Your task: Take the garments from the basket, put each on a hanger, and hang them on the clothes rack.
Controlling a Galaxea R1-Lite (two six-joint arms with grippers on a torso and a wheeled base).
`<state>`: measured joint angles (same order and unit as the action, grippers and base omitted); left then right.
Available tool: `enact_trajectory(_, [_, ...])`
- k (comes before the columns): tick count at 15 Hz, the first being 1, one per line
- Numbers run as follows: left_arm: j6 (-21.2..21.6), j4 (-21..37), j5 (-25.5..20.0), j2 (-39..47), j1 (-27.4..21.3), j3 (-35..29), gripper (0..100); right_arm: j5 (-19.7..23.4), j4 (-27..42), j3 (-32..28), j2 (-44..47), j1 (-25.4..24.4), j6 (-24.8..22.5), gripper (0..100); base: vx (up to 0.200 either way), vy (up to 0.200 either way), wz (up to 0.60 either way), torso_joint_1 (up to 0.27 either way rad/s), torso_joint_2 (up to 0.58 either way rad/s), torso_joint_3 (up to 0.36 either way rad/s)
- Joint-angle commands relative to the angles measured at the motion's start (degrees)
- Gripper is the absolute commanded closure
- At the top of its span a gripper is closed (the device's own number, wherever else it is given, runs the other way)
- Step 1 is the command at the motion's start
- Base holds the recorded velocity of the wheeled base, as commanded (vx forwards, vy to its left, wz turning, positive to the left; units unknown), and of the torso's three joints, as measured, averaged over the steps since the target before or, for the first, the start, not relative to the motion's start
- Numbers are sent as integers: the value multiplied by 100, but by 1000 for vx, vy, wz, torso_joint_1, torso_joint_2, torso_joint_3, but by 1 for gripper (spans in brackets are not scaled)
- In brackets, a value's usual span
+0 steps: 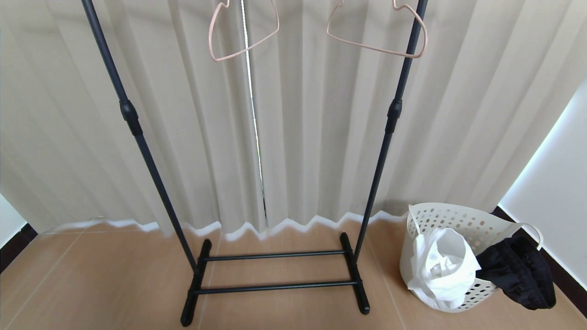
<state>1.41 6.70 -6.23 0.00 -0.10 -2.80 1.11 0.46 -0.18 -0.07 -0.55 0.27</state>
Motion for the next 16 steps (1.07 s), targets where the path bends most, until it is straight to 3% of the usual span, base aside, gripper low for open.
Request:
enact_trajectory(1, [-1, -3, -1, 0, 1, -1, 0, 3, -2, 1, 7, -7, 0, 0, 0, 0, -600, 2, 105, 105])
enact_trajectory(6, [-1, -3, -10, 0, 1, -10, 0, 3, -2, 1, 7, -7, -9, 0, 0, 0, -600, 0, 32, 30])
enact_trajectory(16, [-1, -3, -10, 0, 1, -10, 0, 3, -2, 1, 7, -7, -9, 0, 200, 0, 0, 4, 3, 3])
